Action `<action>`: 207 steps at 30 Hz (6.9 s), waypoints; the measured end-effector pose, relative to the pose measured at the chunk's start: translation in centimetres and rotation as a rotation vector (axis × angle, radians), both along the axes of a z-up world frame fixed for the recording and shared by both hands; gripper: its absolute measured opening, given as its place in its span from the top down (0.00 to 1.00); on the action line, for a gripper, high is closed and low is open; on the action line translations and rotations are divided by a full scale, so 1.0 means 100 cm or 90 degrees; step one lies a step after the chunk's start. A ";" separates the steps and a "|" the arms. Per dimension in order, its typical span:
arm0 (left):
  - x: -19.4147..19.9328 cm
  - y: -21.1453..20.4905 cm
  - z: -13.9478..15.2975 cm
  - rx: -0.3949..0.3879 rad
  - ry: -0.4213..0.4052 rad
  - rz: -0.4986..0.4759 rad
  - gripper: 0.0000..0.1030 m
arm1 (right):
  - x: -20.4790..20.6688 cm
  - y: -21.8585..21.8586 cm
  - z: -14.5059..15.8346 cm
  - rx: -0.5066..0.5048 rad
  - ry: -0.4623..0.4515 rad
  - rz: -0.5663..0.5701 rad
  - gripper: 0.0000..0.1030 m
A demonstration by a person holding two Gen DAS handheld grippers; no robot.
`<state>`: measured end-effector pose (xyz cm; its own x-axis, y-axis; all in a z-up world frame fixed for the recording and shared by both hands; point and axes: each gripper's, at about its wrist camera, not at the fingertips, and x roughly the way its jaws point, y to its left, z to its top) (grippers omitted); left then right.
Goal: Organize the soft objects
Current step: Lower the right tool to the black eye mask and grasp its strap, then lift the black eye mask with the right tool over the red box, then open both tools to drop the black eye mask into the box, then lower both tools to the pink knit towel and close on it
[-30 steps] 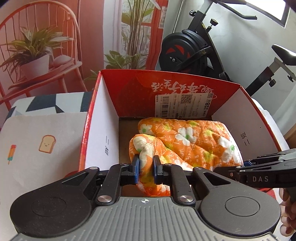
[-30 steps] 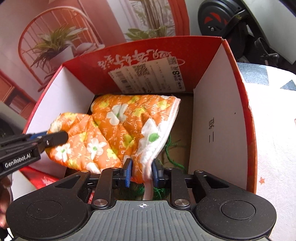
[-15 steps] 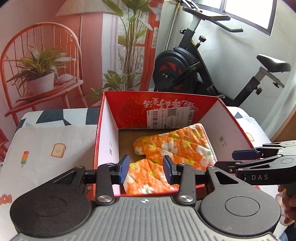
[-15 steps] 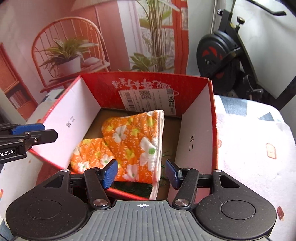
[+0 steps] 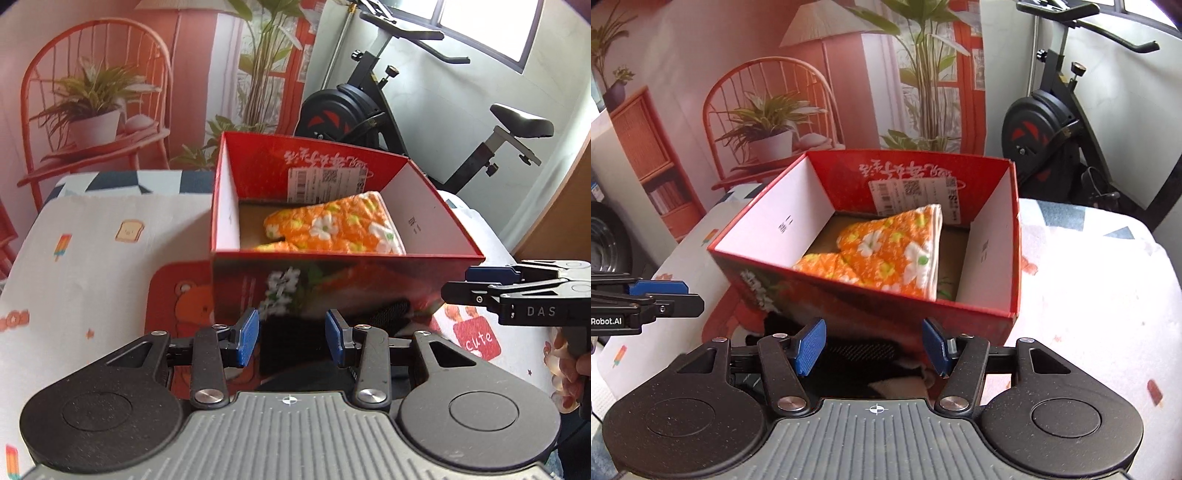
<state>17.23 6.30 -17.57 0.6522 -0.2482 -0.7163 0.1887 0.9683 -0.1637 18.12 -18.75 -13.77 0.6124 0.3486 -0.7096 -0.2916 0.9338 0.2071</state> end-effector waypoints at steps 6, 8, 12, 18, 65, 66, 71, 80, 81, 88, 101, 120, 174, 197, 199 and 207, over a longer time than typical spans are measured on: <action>-0.023 0.009 -0.021 -0.013 0.001 0.036 0.53 | -0.023 0.003 -0.029 0.044 0.033 -0.018 0.47; -0.029 0.010 -0.027 -0.015 -0.001 0.051 0.52 | -0.031 0.006 -0.038 0.050 0.033 -0.030 0.47; -0.034 0.014 -0.040 -0.020 0.006 0.082 0.52 | -0.048 0.010 -0.051 0.028 -0.002 -0.057 0.47; -0.047 0.017 -0.058 -0.051 0.016 0.108 0.52 | -0.075 0.011 -0.073 0.033 -0.022 -0.065 0.46; -0.074 0.022 -0.066 -0.153 0.041 0.115 0.50 | -0.087 -0.001 -0.095 0.037 -0.029 -0.069 0.43; -0.075 0.020 -0.065 -0.151 0.035 0.110 0.50 | -0.087 -0.001 -0.095 0.038 -0.029 -0.070 0.43; -0.082 0.016 -0.053 -0.137 -0.023 0.095 0.52 | -0.087 -0.001 -0.095 0.040 -0.028 -0.071 0.43; -0.083 0.004 -0.048 -0.099 -0.067 0.058 0.75 | -0.087 -0.002 -0.095 0.040 -0.027 -0.071 0.43; -0.081 0.006 -0.051 -0.098 -0.057 0.065 0.82 | -0.087 -0.002 -0.095 0.040 -0.028 -0.071 0.43; -0.075 0.014 -0.066 -0.075 -0.017 0.082 0.85 | -0.091 0.001 -0.089 0.044 -0.036 -0.066 0.48; -0.075 0.013 -0.070 -0.059 -0.004 0.087 0.85 | -0.109 0.009 -0.051 0.044 -0.132 -0.041 0.66; -0.075 0.013 -0.071 -0.074 -0.004 0.091 0.85 | -0.110 0.012 -0.049 0.075 -0.122 -0.015 0.90; 0.105 -0.064 -0.025 0.049 0.003 0.041 0.90 | 0.080 -0.007 -0.040 0.038 -0.018 -0.061 0.92; -0.001 -0.031 0.019 0.013 -0.075 0.000 0.39 | -0.034 -0.023 -0.011 0.025 -0.144 -0.098 0.61; -0.012 -0.026 0.013 0.004 -0.062 0.007 0.39 | -0.046 -0.019 -0.017 0.032 -0.134 -0.094 0.61; -0.055 -0.010 -0.018 -0.066 0.000 0.013 0.43 | -0.086 -0.004 -0.040 0.041 -0.089 -0.069 0.61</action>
